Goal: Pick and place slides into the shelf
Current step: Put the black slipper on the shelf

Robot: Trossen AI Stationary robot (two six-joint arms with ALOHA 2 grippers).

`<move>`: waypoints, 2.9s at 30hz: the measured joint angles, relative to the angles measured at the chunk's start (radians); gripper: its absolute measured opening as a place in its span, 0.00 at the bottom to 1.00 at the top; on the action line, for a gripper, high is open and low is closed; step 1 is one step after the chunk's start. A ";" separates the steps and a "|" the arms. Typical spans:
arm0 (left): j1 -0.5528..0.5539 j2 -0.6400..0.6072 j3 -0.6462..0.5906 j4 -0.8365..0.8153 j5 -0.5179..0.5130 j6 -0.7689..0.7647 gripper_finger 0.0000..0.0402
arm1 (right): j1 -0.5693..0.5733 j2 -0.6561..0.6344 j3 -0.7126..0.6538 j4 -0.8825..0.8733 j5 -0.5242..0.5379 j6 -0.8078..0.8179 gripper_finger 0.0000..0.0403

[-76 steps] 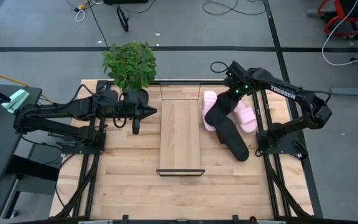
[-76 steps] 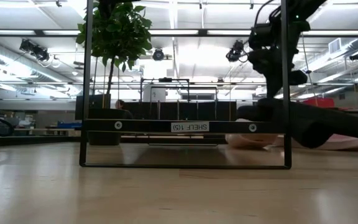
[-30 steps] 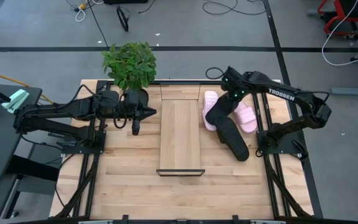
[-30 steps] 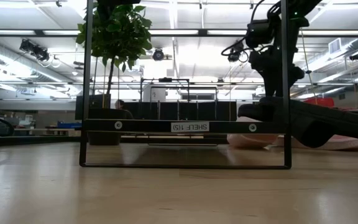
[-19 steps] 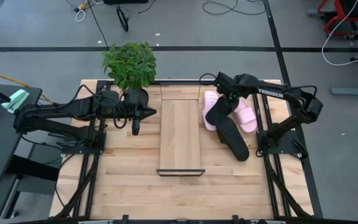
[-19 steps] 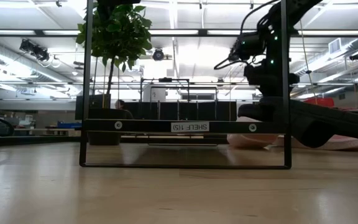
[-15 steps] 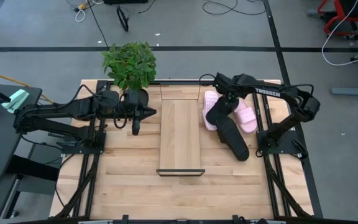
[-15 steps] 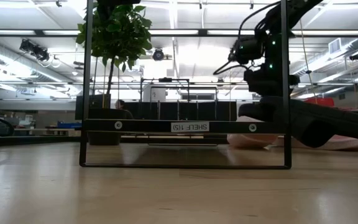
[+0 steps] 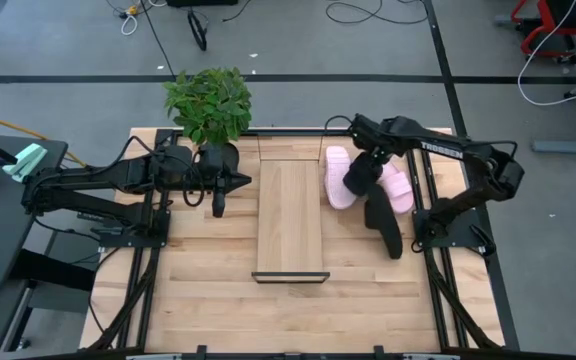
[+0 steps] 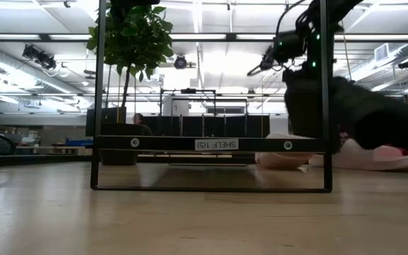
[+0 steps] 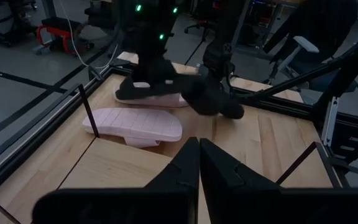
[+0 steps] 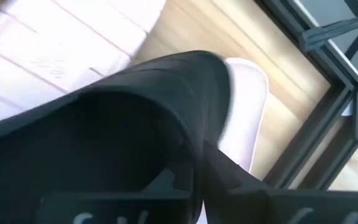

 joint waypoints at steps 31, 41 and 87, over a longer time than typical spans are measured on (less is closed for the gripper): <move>0.000 0.000 0.000 -0.007 0.017 0.009 0.07 | 0.484 -0.309 0.165 -0.058 -0.071 0.836 0.03; -0.009 0.000 0.000 -0.098 0.020 -0.020 0.04 | 0.835 -0.276 0.165 -0.132 -0.025 1.228 0.03; -0.433 0.000 0.000 -0.336 -0.012 -0.081 0.06 | 0.855 0.303 0.570 -0.268 -0.234 1.633 0.03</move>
